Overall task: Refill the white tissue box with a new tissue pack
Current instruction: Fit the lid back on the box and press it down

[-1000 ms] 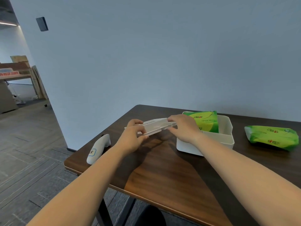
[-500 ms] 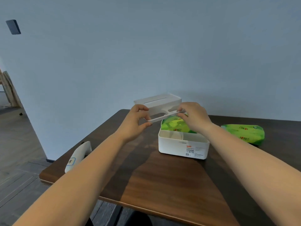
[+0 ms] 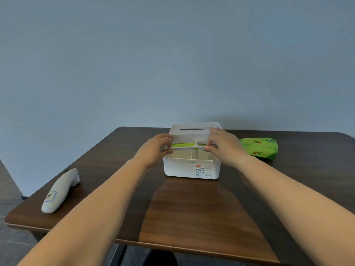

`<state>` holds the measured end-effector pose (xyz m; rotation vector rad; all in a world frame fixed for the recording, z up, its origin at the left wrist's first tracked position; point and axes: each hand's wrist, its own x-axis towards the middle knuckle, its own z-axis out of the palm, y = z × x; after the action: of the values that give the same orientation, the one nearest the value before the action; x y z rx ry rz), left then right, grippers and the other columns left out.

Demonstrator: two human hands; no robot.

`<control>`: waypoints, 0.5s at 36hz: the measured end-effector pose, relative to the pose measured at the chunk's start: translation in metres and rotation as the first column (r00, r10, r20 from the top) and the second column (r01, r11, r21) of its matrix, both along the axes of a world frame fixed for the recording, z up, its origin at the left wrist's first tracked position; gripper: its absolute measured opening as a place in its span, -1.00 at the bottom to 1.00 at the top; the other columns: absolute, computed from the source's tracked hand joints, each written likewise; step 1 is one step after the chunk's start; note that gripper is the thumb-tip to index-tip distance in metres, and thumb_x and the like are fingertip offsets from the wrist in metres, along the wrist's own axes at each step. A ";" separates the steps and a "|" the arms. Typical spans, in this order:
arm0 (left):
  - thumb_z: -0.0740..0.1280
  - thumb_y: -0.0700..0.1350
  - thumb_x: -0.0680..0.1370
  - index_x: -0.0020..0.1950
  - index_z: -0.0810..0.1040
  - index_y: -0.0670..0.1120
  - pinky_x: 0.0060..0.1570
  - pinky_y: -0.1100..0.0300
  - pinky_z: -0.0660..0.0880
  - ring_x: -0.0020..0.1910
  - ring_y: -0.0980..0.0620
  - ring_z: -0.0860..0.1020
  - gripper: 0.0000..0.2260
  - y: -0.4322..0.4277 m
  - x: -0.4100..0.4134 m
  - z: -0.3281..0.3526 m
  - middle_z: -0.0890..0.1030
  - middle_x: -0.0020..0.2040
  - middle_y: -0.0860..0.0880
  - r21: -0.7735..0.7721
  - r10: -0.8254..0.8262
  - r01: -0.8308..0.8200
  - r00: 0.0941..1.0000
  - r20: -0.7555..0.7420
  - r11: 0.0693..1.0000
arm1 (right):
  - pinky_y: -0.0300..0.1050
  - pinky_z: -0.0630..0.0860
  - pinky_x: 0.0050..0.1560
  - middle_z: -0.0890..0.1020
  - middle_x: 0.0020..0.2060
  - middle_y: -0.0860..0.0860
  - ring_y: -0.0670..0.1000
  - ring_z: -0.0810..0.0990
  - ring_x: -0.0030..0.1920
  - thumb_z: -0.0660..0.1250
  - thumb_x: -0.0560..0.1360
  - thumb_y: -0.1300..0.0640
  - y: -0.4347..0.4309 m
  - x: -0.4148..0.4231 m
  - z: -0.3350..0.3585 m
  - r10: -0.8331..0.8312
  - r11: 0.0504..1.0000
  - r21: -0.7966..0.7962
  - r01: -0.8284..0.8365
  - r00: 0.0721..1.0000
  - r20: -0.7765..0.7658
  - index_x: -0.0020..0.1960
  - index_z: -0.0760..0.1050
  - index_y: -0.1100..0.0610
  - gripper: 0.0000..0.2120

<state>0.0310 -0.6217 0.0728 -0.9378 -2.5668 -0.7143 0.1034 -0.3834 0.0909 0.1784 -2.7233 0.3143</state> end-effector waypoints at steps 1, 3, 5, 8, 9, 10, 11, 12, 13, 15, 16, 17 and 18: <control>0.40 -0.18 0.50 -0.15 0.55 -0.11 0.14 0.25 0.38 0.28 -0.01 0.48 -0.94 -0.001 -0.001 -0.001 0.45 0.39 -0.01 0.012 0.005 -0.005 1.000 0.010 1.000 | 0.03 0.37 0.27 0.49 0.32 0.14 0.14 0.37 0.38 0.33 0.49 -0.03 -0.001 0.001 -0.001 0.002 1.000 -0.007 -0.002 1.000 0.014 -0.17 0.53 0.08 -0.81; 0.41 -0.17 0.49 -0.12 0.57 -0.13 0.24 0.15 0.40 0.33 0.00 0.45 -0.94 -0.004 -0.001 -0.002 0.43 0.43 -0.01 0.017 0.005 -0.006 0.999 0.036 1.000 | 0.03 0.34 0.33 0.42 0.40 0.14 0.13 0.28 0.46 0.33 0.49 -0.06 -0.001 0.000 -0.003 0.007 1.000 -0.010 -0.007 0.999 0.041 -0.22 0.46 0.02 -0.81; 0.42 -0.14 0.48 -0.12 0.57 -0.11 0.28 0.08 0.40 0.35 0.00 0.44 -0.93 -0.005 0.001 -0.002 0.42 0.43 -0.01 -0.001 -0.001 0.001 0.998 0.067 1.000 | 0.02 0.31 0.34 0.36 0.45 0.11 0.10 0.24 0.49 0.32 0.49 -0.07 -0.001 0.000 -0.006 0.009 1.000 -0.008 -0.008 0.998 0.062 -0.25 0.40 -0.02 -0.79; 0.41 -0.13 0.49 -0.11 0.57 -0.10 0.30 0.10 0.36 0.37 0.01 0.43 -0.93 -0.007 0.004 -0.001 0.40 0.45 0.01 -0.008 0.000 0.001 0.995 0.101 1.000 | 0.02 0.34 0.27 0.42 0.40 0.09 0.12 0.33 0.43 0.31 0.49 -0.08 -0.001 0.001 -0.010 0.014 1.000 0.007 -0.015 0.998 0.063 -0.27 0.37 -0.05 -0.78; 0.41 -0.13 0.49 -0.10 0.57 -0.10 0.31 0.11 0.35 0.38 0.02 0.42 -0.93 -0.008 0.004 -0.001 0.39 0.45 0.01 -0.010 -0.001 0.002 0.994 0.110 1.000 | 0.03 0.35 0.26 0.43 0.39 0.09 0.12 0.35 0.41 0.31 0.49 -0.08 -0.001 0.001 -0.011 0.017 1.000 0.012 -0.018 0.998 0.061 -0.25 0.38 -0.04 -0.79; 0.40 -0.12 0.50 -0.09 0.57 -0.11 0.31 0.11 0.34 0.39 0.03 0.41 -0.93 -0.009 0.005 -0.001 0.38 0.46 0.02 -0.013 -0.003 0.005 0.993 0.116 1.000 | 0.04 0.35 0.27 0.43 0.39 0.08 0.12 0.35 0.41 0.31 0.49 -0.08 -0.001 0.001 -0.013 0.019 1.000 0.019 -0.020 0.998 0.060 -0.23 0.39 -0.04 -0.80; 0.39 -0.12 0.51 -0.08 0.57 -0.11 0.31 0.11 0.34 0.40 0.04 0.40 -0.93 -0.010 0.006 -0.001 0.37 0.47 0.03 -0.017 -0.007 0.009 0.993 0.120 1.000 | 0.03 0.35 0.27 0.43 0.39 0.08 0.12 0.34 0.41 0.31 0.49 -0.08 -0.001 0.002 -0.013 0.022 0.999 0.025 -0.023 0.998 0.059 -0.23 0.39 -0.04 -0.80; 0.37 -0.11 0.52 -0.07 0.56 -0.10 0.32 0.11 0.33 0.40 0.04 0.39 -0.93 -0.011 0.007 -0.001 0.37 0.47 0.03 -0.019 -0.014 0.016 0.992 0.122 1.000 | 0.02 0.35 0.25 0.44 0.38 0.08 0.12 0.36 0.40 0.31 0.49 -0.08 -0.001 0.002 -0.014 0.023 0.999 0.034 -0.025 0.998 0.057 -0.23 0.40 -0.03 -0.81; 0.36 -0.10 0.53 -0.07 0.56 -0.10 0.31 0.12 0.33 0.41 0.05 0.38 -0.92 -0.012 0.008 -0.001 0.36 0.47 0.03 -0.021 -0.021 0.023 0.992 0.125 1.000 | -0.01 0.36 0.18 0.49 0.32 0.06 0.12 0.39 0.35 0.31 0.49 -0.08 -0.001 0.001 -0.014 0.027 0.998 0.047 -0.030 0.998 0.051 -0.23 0.40 -0.03 -0.80; 0.34 -0.08 0.54 -0.07 0.56 -0.10 0.31 0.14 0.32 0.42 0.07 0.37 -0.91 -0.013 0.009 -0.002 0.35 0.48 0.03 -0.029 -0.028 0.032 0.991 0.134 0.999 | -0.04 0.32 0.02 0.54 0.11 0.01 0.10 0.46 0.23 0.31 0.49 -0.09 -0.002 0.002 -0.014 0.037 0.997 0.073 -0.040 0.999 0.039 -0.23 0.41 -0.01 -0.79; 0.33 -0.08 0.55 -0.07 0.56 -0.10 0.30 0.16 0.32 0.42 0.08 0.37 -0.90 -0.013 0.009 -0.002 0.35 0.48 0.03 -0.035 -0.028 0.033 0.990 0.137 0.999 | -0.04 0.32 0.02 0.54 0.11 0.00 0.10 0.46 0.22 0.31 0.49 -0.09 -0.002 0.003 -0.014 0.041 0.996 0.076 -0.044 0.998 0.037 -0.23 0.42 -0.01 -0.80; 0.33 -0.08 0.55 -0.07 0.55 -0.10 0.29 0.17 0.32 0.42 0.08 0.37 -0.90 -0.014 0.009 -0.003 0.35 0.48 0.04 -0.040 -0.027 0.033 0.990 0.139 0.999 | -0.03 0.34 0.07 0.54 0.17 0.01 0.11 0.45 0.24 0.31 0.49 -0.09 -0.002 0.003 -0.014 0.044 0.996 0.075 -0.047 0.998 0.038 -0.23 0.43 -0.01 -0.81; 0.32 -0.08 0.55 -0.07 0.55 -0.10 0.28 0.17 0.32 0.42 0.07 0.37 -0.90 -0.014 0.009 -0.003 0.34 0.48 0.04 -0.046 -0.025 0.031 0.990 0.139 0.998 | -0.02 0.34 0.13 0.52 0.23 0.03 0.10 0.45 0.26 0.31 0.49 -0.09 -0.002 0.004 -0.015 0.044 0.996 0.076 -0.047 0.998 0.043 -0.22 0.44 -0.02 -0.82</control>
<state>0.0401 -0.6356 0.0696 -0.9729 -2.7073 -0.7525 0.1073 -0.3857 0.0764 0.2581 -2.7773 0.2276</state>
